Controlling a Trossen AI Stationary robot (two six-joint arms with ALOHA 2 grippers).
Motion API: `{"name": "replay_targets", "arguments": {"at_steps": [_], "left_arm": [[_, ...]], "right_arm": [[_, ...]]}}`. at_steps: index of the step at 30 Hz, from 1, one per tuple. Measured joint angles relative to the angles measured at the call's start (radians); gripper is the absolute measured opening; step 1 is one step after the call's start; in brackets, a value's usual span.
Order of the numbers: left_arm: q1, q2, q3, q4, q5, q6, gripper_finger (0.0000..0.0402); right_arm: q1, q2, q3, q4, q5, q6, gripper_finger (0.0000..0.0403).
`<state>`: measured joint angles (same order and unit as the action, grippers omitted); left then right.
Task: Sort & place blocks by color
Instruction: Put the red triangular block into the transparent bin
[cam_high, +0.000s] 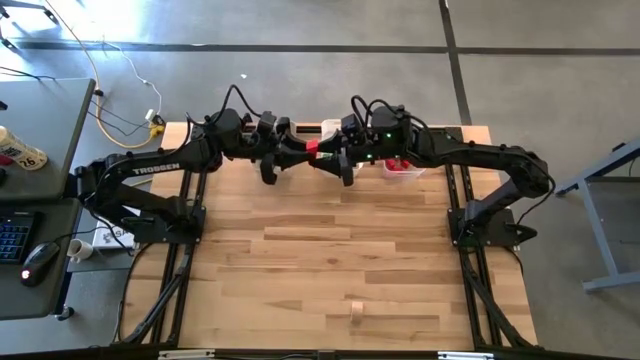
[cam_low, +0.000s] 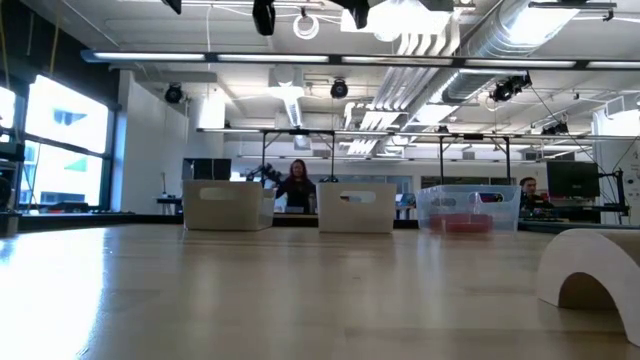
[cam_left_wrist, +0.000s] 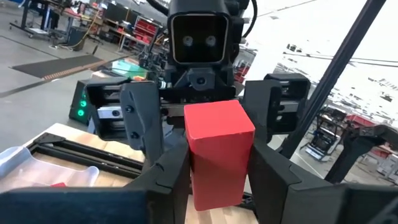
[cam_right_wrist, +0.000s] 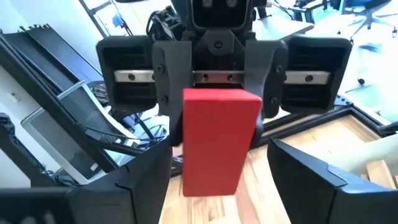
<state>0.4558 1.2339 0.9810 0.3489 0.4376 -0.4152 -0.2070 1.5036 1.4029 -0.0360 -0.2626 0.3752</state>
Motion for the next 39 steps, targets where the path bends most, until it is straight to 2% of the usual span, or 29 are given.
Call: {"name": "replay_targets", "arguments": {"at_steps": [7,11,14,20,29,32,36,39], "left_arm": [[0.0,0.0,0.0,-0.002,0.0,0.0,0.0106],[-0.001,0.0,0.0,-0.006,0.001,0.0,0.0108],[-0.001,0.0,0.0,-0.009,0.0,0.0,0.0109],[0.0,0.001,0.0,-0.025,-0.011,0.007,0.0116],[-0.001,0.001,0.0,-0.056,-0.042,0.003,0.0151],[-0.001,0.001,0.0,-0.079,-0.053,0.068,0.017],[0.001,0.001,0.0,-0.15,-0.094,0.141,0.0201],[0.002,0.0,0.0,-0.221,-0.162,0.166,0.0225]], "right_arm": [[0.0,0.036,-0.001,0.034,0.0,0.003,0.025],[0.001,0.049,0.0,0.062,0.004,-0.002,0.0235],[0.001,0.054,0.0,0.065,-0.002,-0.014,0.0203],[0.001,0.055,0.0,0.057,-0.012,-0.011,0.0106],[0.001,0.056,0.0,0.009,0.02,-0.017,0.0105],[0.0,0.055,0.001,-0.029,0.031,-0.013,0.0105],[0.0,0.055,0.001,-0.111,0.07,-0.009,0.0105],[-0.001,0.056,0.001,-0.188,0.114,-0.006,0.0105]]}}
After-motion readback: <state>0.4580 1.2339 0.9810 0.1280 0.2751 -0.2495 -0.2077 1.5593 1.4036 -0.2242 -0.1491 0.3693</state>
